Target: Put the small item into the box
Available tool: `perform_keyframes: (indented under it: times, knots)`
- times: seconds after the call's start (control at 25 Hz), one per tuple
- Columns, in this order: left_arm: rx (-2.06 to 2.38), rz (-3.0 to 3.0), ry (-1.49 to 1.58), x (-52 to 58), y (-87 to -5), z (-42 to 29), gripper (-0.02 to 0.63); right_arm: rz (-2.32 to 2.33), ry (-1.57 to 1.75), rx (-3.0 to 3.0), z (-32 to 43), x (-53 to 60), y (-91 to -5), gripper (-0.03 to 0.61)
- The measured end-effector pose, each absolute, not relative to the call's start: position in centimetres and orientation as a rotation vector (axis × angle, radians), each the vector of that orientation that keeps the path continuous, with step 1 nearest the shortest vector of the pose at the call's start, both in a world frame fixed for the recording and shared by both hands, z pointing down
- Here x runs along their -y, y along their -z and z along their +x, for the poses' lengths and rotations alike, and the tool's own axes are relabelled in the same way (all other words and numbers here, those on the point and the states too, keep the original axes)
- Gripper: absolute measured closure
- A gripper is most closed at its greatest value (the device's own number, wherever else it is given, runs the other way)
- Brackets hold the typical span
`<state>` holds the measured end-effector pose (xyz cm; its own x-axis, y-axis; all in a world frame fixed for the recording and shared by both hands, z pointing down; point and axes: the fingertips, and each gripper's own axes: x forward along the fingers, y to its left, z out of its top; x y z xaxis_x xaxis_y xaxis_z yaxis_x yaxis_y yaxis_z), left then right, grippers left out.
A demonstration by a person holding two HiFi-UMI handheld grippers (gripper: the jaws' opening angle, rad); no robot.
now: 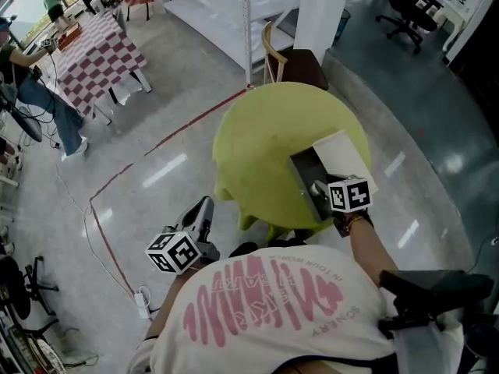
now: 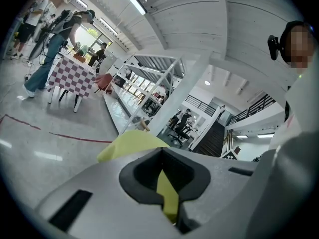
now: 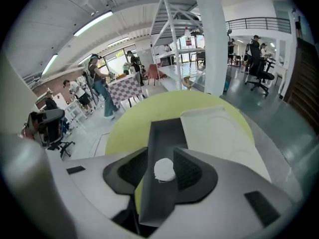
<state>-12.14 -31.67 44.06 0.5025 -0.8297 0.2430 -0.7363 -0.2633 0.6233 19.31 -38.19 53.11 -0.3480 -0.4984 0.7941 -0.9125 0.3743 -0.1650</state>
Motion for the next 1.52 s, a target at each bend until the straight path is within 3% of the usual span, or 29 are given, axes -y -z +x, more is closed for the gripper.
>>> perform_keyframes:
  times: [0.4, 0.64, 1.04, 1.52]
  knots:
    - [1.231, 2.086, 0.186, 31.6, -44.7, -11.4, 0.606, 1.411, -0.821, 2.282, 18.8, 39.5, -46.2, 0.529]
    - [1.146, 2.166, 0.176, 32.3, -43.1, -9.3, 0.607, 1.499, -0.912, 2.457, 18.9, 37.6, -42.3, 0.563]
    - [1.019, 2.418, 0.154, 32.0, -38.3, -4.8, 0.606, 1.872, -0.758, 2.556, 21.9, 31.6, -36.2, 0.572]
    - [0.802, 2.602, 0.010, 28.9, -38.1, -0.1, 0.606, 2.171, -0.684, 2.298, 25.5, 21.6, -37.5, 0.572]
